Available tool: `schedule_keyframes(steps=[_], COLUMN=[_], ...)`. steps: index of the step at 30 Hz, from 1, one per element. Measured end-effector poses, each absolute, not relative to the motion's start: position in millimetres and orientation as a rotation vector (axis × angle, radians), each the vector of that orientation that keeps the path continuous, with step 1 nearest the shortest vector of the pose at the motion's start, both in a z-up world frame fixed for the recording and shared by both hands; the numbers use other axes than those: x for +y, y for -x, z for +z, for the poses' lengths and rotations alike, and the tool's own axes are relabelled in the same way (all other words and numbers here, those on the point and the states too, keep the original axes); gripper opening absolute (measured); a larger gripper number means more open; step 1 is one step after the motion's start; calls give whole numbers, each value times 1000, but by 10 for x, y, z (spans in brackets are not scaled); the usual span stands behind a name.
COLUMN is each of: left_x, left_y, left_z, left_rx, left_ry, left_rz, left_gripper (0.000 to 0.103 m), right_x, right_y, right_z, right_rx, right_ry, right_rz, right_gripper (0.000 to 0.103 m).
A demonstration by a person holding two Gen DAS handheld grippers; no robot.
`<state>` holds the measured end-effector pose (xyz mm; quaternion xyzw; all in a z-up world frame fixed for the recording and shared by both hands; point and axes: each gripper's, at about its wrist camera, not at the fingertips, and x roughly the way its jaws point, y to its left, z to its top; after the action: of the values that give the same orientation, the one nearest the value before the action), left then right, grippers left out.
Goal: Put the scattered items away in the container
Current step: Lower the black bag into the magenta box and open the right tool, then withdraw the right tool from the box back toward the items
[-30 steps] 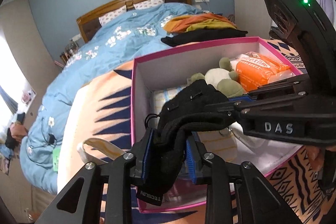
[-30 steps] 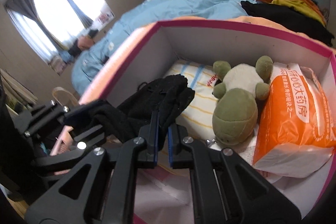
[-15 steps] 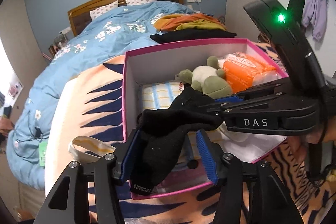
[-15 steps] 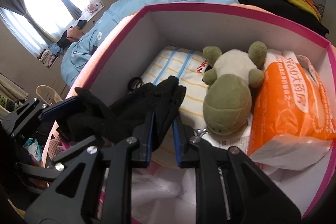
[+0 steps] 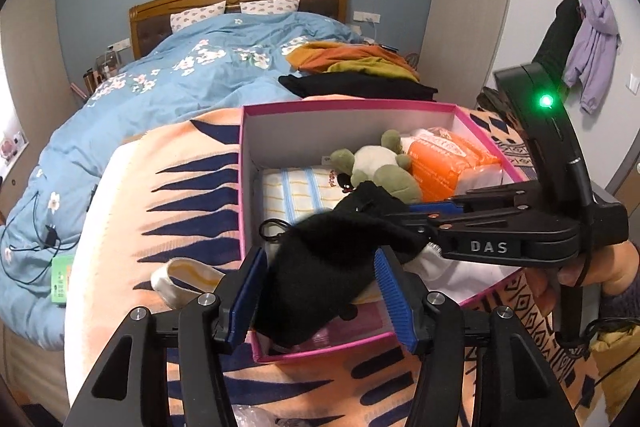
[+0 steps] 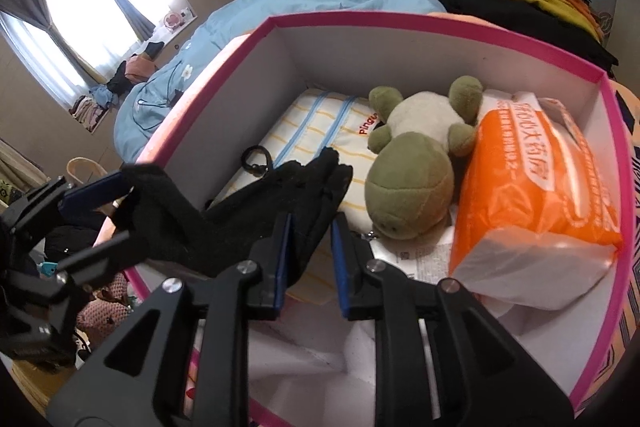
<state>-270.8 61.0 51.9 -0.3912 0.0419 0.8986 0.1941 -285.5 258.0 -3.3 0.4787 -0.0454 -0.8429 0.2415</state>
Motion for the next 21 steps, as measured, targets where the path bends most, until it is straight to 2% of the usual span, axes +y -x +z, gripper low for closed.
schedule_keyframes(steps=[6, 15, 17, 19, 21], left_x=[640, 769, 786, 792, 801], left_y=[2690, 2708, 2702, 2703, 2691], left_z=[498, 385, 363, 336, 321], left_rx=[126, 140, 141, 125, 118], left_ry=[1095, 1122, 1126, 1133, 1132], left_rz=[2511, 2459, 2461, 2457, 2456], left_gripper=[60, 61, 64, 75, 75], right_x=[2729, 2491, 2449, 2418, 2432], right_y=[2731, 2579, 2574, 2573, 2578], right_z=[102, 16, -51, -119, -159], right_rx=[-191, -78, -55, -43, -61], right_ry=[-1227, -1242, -1256, -1270, -1275], right_rz=[-2306, -2188, -2193, -2189, -2194], right_gripper=[22, 23, 23, 26, 30])
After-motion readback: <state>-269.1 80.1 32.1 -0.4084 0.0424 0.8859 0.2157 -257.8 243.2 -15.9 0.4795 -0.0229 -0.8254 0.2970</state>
